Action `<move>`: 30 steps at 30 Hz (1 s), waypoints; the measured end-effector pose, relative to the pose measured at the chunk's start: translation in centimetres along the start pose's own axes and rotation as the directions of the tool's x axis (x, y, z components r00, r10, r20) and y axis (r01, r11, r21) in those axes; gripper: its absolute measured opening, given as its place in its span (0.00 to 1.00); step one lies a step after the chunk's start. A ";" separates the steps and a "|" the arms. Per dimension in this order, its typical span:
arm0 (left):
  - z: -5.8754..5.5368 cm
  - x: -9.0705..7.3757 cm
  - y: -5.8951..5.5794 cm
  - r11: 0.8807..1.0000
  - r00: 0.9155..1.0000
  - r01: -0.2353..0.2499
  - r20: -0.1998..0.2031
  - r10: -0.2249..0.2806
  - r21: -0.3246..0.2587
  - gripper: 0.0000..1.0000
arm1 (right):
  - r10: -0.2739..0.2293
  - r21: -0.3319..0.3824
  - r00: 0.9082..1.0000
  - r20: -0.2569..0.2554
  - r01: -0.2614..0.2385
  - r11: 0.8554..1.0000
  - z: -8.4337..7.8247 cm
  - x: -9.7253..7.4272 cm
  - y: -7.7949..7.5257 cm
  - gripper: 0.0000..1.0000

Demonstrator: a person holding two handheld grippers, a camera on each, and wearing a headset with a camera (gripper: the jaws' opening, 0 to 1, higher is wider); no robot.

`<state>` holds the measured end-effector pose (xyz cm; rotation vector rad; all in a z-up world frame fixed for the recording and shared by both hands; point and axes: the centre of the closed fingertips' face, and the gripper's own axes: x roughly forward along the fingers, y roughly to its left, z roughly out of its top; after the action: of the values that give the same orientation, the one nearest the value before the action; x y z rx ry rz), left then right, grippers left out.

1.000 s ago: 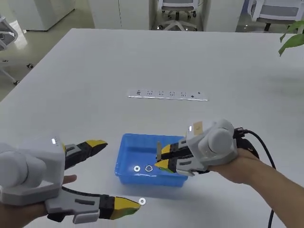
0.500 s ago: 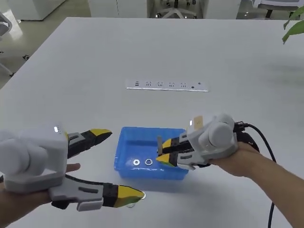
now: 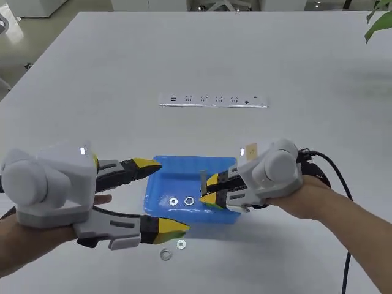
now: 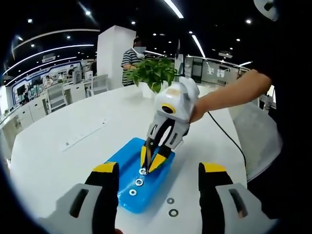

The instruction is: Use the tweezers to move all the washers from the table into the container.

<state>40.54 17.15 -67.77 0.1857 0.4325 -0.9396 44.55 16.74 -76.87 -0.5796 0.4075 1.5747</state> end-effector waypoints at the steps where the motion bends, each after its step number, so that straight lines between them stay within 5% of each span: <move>1: 0.0 0.1 0.2 1.000 1.000 0.005 -0.001 -0.005 0.005 0.66 | 0.000 0.002 1.000 0.000 0.000 1.000 0.0 0.0 0.0 0.10; 12: 0.6 2.3 1.2 0.991 0.996 0.084 -0.039 -0.080 0.108 0.36 | 0.003 -0.005 1.000 -0.003 -0.003 1.000 -0.1 0.0 0.2 0.10; 30: 1.0 4.7 1.1 0.969 0.989 0.150 -0.038 -0.145 0.195 0.11 | 0.011 -0.033 1.000 -0.005 -0.011 0.999 -0.1 -0.1 0.4 0.10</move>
<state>44.06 14.00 -68.98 0.3493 0.3773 -1.1284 44.20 16.54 -76.94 -0.6078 0.3895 1.5936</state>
